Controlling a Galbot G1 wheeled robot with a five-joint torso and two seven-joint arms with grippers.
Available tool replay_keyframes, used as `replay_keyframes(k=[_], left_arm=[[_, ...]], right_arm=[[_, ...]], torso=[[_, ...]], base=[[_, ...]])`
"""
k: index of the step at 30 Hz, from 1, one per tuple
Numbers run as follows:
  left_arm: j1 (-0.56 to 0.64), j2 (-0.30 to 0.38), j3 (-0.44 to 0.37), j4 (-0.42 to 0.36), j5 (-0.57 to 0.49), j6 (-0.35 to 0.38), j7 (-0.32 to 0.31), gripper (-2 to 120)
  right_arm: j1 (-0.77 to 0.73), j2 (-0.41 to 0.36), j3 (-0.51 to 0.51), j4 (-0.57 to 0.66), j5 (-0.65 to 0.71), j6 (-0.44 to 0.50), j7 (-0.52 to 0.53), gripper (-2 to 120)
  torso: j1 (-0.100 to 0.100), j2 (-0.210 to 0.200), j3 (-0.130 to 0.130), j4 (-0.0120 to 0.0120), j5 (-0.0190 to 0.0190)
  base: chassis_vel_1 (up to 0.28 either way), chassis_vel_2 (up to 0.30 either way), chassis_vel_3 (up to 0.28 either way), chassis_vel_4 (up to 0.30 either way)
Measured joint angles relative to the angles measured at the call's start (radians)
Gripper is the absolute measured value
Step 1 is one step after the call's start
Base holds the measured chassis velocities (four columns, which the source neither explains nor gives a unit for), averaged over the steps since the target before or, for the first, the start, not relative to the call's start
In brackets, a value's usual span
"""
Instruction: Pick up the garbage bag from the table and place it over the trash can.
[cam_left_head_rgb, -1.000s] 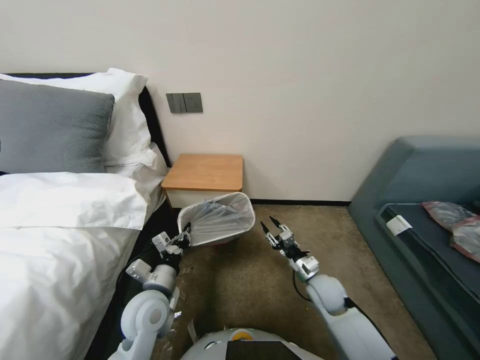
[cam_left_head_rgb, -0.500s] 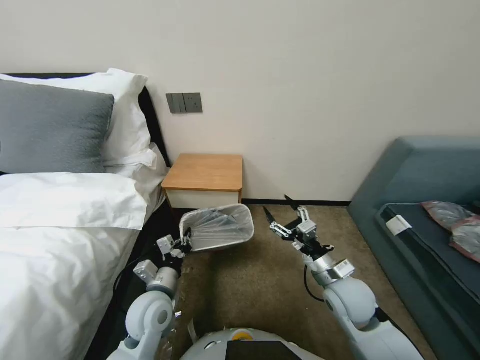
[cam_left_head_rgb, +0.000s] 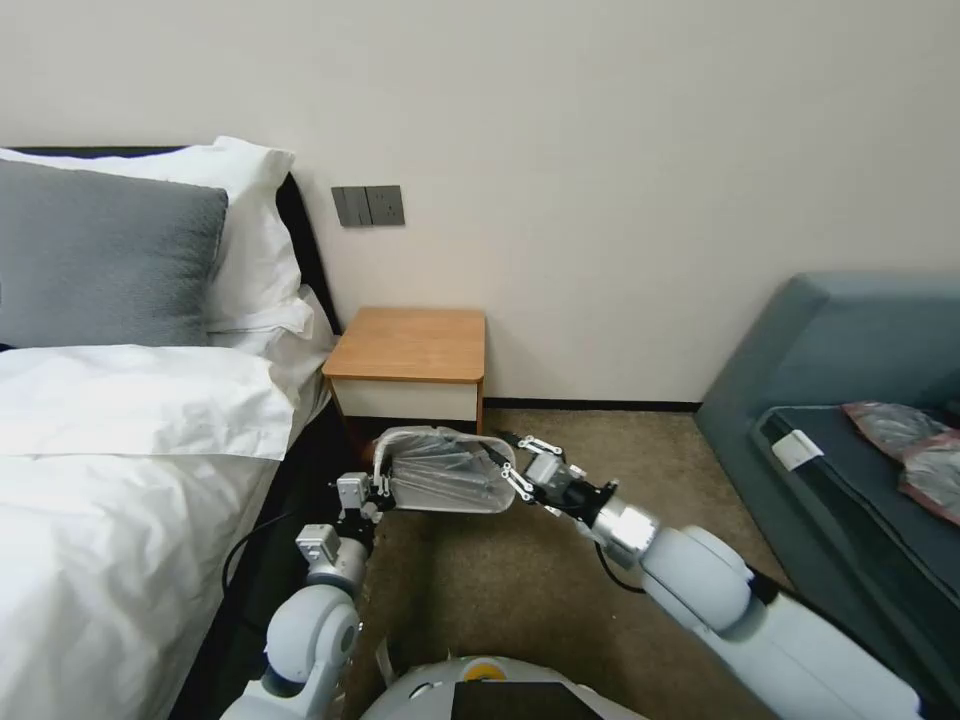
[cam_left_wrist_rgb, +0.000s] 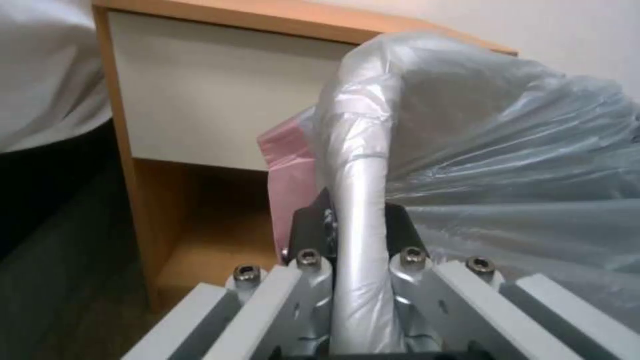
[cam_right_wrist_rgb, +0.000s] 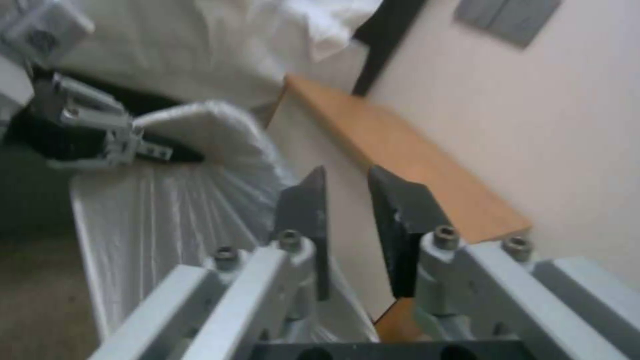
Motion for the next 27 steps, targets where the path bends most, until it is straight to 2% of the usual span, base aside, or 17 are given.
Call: replay_keyframes(k=[2, 3, 4, 6, 7, 9, 20, 24, 27], left_arm=[[0.000, -0.006, 0.003, 0.011, 0.035, -0.014, 0.008, 3], [0.000, -0.006, 0.003, 0.011, 0.035, -0.014, 0.008, 3], [-0.001, -0.011, 0.004, 0.020, 0.056, -0.026, 0.011, 3], [-0.002, -0.015, 0.004, 0.029, 0.074, -0.036, 0.013, 3], [-0.002, -0.015, 0.004, 0.029, 0.074, -0.036, 0.013, 3], [-0.004, -0.017, 0.001, 0.034, 0.086, -0.043, 0.013, 3], [-0.001, -0.023, 0.015, 0.034, 0.110, -0.045, 0.027, 3], [0.007, -0.025, 0.018, 0.034, 0.135, -0.051, 0.035, 3], [0.010, -0.026, 0.024, 0.034, 0.142, -0.053, 0.036, 3]], right_arm=[[0.083, -0.009, -0.079, -0.042, 0.020, -0.040, 0.000, 8], [0.083, -0.009, -0.079, -0.042, 0.020, -0.040, 0.000, 8], [0.156, -0.009, -0.159, -0.086, 0.057, -0.087, 0.007, 0], [0.249, 0.003, -0.256, -0.143, 0.126, -0.162, 0.028, 0], [0.249, 0.003, -0.256, -0.143, 0.126, -0.162, 0.028, 0], [0.314, 0.017, -0.318, -0.194, 0.153, -0.198, 0.030, 0], [0.527, 0.065, -0.539, -0.322, 0.160, -0.254, 0.004, 0], [0.613, 0.135, -0.655, -0.393, 0.154, -0.269, 0.003, 0], [0.650, 0.172, -0.699, -0.442, 0.146, -0.272, 0.000, 0]], torso=[[0.000, 0.000, 0.000, 0.0001, 0.0000], [0.000, 0.000, 0.000, 0.0001, 0.0000], [0.000, 0.000, 0.000, 0.0001, 0.0002], [0.000, 0.000, 0.000, 0.0000, -0.0002], [0.000, 0.000, 0.000, 0.0000, -0.0002], [0.000, 0.000, 0.000, -0.0002, 0.0001], [0.000, 0.000, 0.000, -0.0003, 0.0000], [0.000, 0.000, 0.000, 0.0000, 0.0000], [0.000, 0.000, 0.000, -0.0001, -0.0001]], base=[[0.000, 0.000, 0.000, 0.000], [0.000, 0.000, 0.000, 0.000], [0.000, 0.000, 0.000, 0.000], [0.000, 0.000, 0.000, 0.000], [0.000, 0.000, 0.000, 0.000], [0.000, 0.000, 0.000, 0.000], [0.000, 0.000, 0.000, 0.000], [0.000, 0.000, 0.000, 0.000], [0.000, 0.000, 0.000, 0.000]])
